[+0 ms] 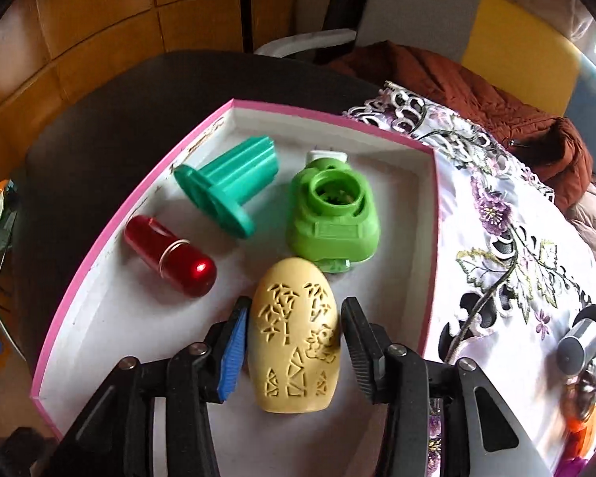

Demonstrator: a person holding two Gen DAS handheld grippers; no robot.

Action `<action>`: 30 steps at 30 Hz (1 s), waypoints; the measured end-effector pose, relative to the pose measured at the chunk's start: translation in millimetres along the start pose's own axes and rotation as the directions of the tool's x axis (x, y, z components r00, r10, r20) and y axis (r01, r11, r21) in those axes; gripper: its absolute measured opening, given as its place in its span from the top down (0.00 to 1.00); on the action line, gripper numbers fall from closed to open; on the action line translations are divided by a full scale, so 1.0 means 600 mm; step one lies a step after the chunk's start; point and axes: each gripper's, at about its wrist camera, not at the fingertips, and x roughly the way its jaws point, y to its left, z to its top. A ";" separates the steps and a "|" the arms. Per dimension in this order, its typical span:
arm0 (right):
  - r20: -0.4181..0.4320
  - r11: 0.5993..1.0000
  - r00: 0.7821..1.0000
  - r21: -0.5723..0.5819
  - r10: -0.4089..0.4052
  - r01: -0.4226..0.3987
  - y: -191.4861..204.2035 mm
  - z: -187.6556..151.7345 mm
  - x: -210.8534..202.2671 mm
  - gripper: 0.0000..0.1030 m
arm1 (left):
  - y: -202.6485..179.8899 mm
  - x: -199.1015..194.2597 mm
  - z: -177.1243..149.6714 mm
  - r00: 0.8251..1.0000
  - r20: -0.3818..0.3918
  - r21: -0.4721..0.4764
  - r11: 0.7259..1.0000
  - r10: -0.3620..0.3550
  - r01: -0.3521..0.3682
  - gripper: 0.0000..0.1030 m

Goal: Organize rigid objects
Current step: 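Carry the yellow egg into the tray and open the right gripper, then move both tools back over the remaining toys on the cloth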

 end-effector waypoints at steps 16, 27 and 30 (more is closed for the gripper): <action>0.161 1.000 0.987 0.013 -0.009 0.007 -0.018 -0.035 -0.099 0.31 | -0.015 -0.014 -0.001 1.000 0.020 0.028 0.999 0.016 -0.016 0.19; 0.228 0.993 0.970 0.104 -0.079 0.057 -0.098 -0.070 -0.165 0.29 | -0.046 -0.027 -0.005 0.999 0.028 0.080 0.997 0.015 -0.017 0.19; 0.235 0.987 0.965 0.138 -0.114 0.083 -0.130 -0.084 -0.180 0.28 | -0.055 -0.029 -0.006 0.999 0.029 0.093 0.996 0.014 -0.017 0.19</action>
